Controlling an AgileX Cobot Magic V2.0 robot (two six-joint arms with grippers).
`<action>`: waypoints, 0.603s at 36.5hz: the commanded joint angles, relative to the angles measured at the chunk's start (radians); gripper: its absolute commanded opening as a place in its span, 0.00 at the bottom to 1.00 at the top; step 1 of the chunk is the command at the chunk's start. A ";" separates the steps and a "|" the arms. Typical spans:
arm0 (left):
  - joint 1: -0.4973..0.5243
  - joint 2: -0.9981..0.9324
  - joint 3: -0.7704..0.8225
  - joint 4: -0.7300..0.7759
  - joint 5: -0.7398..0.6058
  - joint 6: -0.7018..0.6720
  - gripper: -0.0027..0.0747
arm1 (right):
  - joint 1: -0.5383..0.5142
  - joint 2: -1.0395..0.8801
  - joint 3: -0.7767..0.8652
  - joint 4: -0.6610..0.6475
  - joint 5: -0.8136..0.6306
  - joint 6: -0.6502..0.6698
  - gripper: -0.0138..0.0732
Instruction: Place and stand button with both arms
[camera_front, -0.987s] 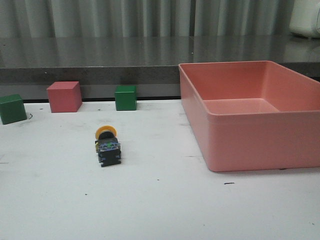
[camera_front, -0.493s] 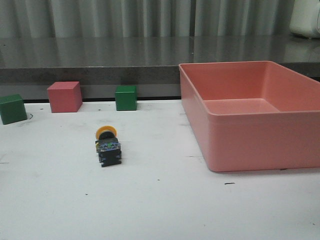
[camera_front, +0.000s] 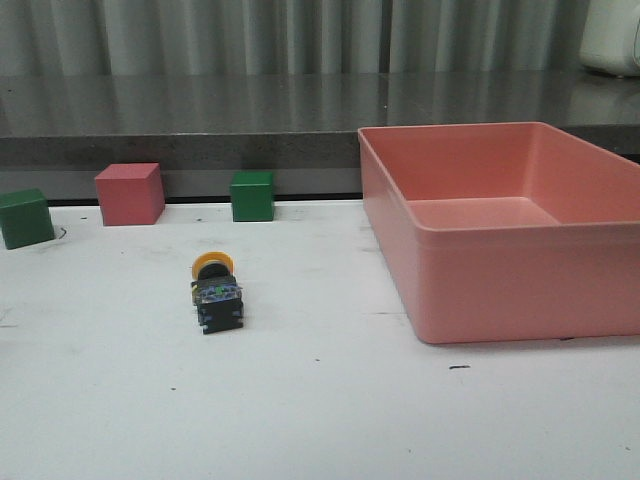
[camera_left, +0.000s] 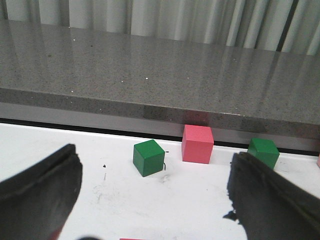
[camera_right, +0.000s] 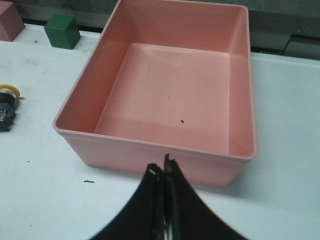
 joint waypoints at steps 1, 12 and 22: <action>0.002 0.013 -0.036 -0.001 -0.086 -0.002 0.76 | -0.002 -0.100 0.031 -0.024 -0.100 -0.010 0.08; 0.002 0.013 -0.036 -0.001 -0.086 -0.002 0.76 | -0.002 -0.293 0.089 -0.026 -0.125 -0.010 0.08; 0.002 0.013 -0.036 -0.001 -0.096 -0.002 0.76 | -0.002 -0.299 0.089 -0.026 -0.127 -0.010 0.08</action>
